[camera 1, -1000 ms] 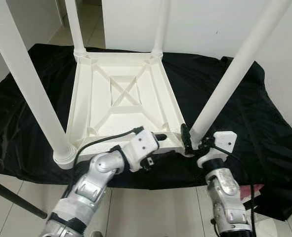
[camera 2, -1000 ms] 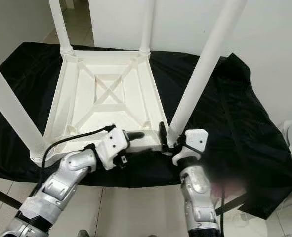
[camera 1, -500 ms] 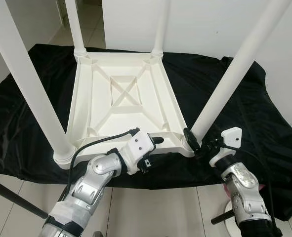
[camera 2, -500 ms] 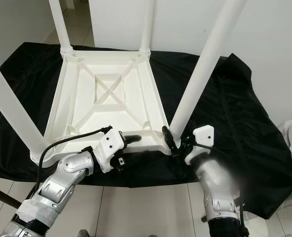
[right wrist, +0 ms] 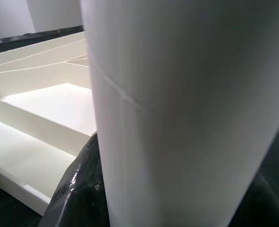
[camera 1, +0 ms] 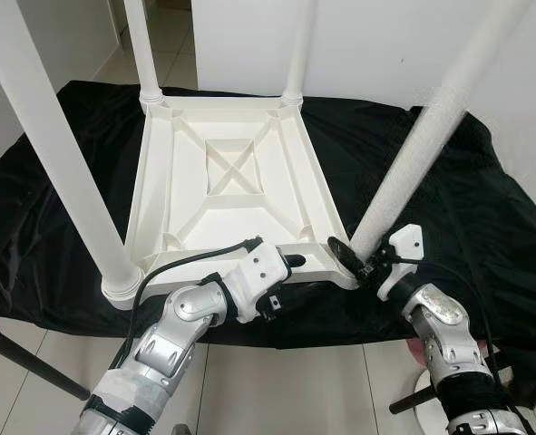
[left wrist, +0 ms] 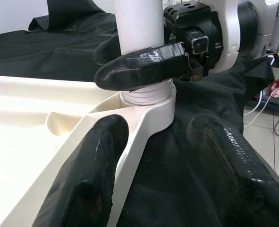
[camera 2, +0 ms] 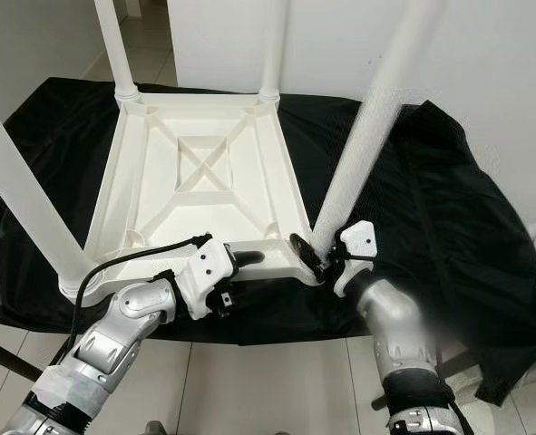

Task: Building children table

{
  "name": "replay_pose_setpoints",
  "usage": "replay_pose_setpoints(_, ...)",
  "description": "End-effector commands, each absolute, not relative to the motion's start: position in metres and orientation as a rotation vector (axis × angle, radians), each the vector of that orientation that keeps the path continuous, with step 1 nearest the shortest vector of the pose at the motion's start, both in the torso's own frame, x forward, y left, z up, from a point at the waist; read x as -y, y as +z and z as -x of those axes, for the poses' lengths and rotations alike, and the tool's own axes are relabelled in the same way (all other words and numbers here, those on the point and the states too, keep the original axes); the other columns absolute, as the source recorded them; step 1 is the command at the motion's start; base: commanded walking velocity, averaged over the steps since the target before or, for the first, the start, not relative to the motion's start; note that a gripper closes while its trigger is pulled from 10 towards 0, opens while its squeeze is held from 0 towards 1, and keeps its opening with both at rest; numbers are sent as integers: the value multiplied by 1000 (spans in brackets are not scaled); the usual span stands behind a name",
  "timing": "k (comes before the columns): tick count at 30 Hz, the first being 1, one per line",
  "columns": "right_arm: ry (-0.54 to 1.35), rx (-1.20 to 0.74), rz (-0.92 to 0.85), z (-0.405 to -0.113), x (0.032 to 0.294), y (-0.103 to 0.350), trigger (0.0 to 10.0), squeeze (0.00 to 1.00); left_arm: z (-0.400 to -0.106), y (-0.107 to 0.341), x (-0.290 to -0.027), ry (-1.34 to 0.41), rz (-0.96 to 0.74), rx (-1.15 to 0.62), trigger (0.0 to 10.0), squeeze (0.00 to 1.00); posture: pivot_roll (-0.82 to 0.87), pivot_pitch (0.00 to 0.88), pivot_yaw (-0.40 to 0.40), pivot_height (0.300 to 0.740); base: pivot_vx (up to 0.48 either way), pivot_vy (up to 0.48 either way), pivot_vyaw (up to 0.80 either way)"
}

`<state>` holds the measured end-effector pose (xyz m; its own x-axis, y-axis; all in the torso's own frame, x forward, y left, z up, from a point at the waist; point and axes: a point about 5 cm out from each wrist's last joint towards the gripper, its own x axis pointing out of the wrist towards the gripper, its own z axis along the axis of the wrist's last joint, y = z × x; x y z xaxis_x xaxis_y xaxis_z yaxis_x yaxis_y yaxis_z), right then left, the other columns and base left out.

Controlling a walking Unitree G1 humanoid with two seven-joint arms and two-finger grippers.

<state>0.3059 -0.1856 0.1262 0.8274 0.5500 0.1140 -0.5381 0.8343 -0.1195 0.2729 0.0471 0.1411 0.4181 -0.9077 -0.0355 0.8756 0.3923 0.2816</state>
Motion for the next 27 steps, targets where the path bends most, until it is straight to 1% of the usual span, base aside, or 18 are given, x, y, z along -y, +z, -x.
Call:
replay_pose_setpoints(1,571,123,82,-304,191,121,0,0,-270,143,-44,-1198,-281,132,10000,0,-22,48,-44,740,0,0,0)
replay_pose_setpoints(2,575,125,75,-304,191,120,0,0,-270,143,-44,-1197,-282,132,10000,0,-22,50,-44,740,0,0,0)
replay_pose_setpoints(3,566,124,62,-303,191,120,5765,0,-270,143,-44,-1196,-283,132,10000,0,-23,50,-43,740,0,0,0)
replay_pose_setpoints(4,553,125,45,-303,190,120,9843,0,-270,143,-44,-1194,-284,132,10000,0,-24,50,-43,740,0,0,0)
replay_pose_setpoints(8,534,126,0,-300,186,120,10000,0,-270,143,-44,-1193,-288,132,10000,0,-22,52,-41,740,0,0,0)
replay_pose_setpoints(10,498,120,-26,-296,181,119,10000,0,-270,143,-45,-1194,-291,130,10000,0,-25,55,-39,740,0,0,0)
replay_pose_setpoints(11,441,111,-28,-296,179,117,10000,0,-270,142,-45,-1193,-294,127,10000,0,-26,57,-38,740,0,0,0)
replay_pose_setpoints(13,441,111,-28,-296,179,117,10000,0,-270,142,-45,-1193,-294,127,10000,0,-26,57,-38,740,0,0,0)
replay_pose_setpoints(15,354,103,-53,-295,177,116,10000,0,-271,142,-46,-1193,-296,125,10000,0,-27,60,-37,740,0,0,0)
replay_pose_setpoints(16,354,103,-53,-295,177,116,10000,0,-271,142,-46,-1193,-296,125,10000,0,-27,60,-37,740,0,0,0)
replay_pose_setpoints(18,259,127,-145,-293,171,117,10000,0,-272,142,-47,-1191,-303,125,10000,0,-32,62,-30,740,0,0,0)
replay_pose_setpoints(19,259,127,-145,-293,171,117,10000,0,-272,142,-47,-1191,-303,125,10000,0,-32,62,-30,740,0,0,0)
replay_pose_setpoints(21,155,131,-225,-292,162,115,10000,0,-272,142,-46,-1191,-306,126,10000,0,-33,63,-28,740,0,0,0)
replay_pose_setpoints(22,155,131,-225,-292,162,115,10000,0,-272,142,-46,-1191,-306,126,10000,0,-33,63,-28,740,0,0,0)
replay_pose_setpoints(24,54,124,-253,-292,157,113,10000,0,-272,142,-46,-1192,-307,125,10000,0,-33,64,-29,740,0,0,0)
replay_pose_setpoints(27,-2,108,-265,-292,155,112,10000,0,-272,142,-46,-1194,-305,120,10000,0,-33,63,-30,740,0,0,0)
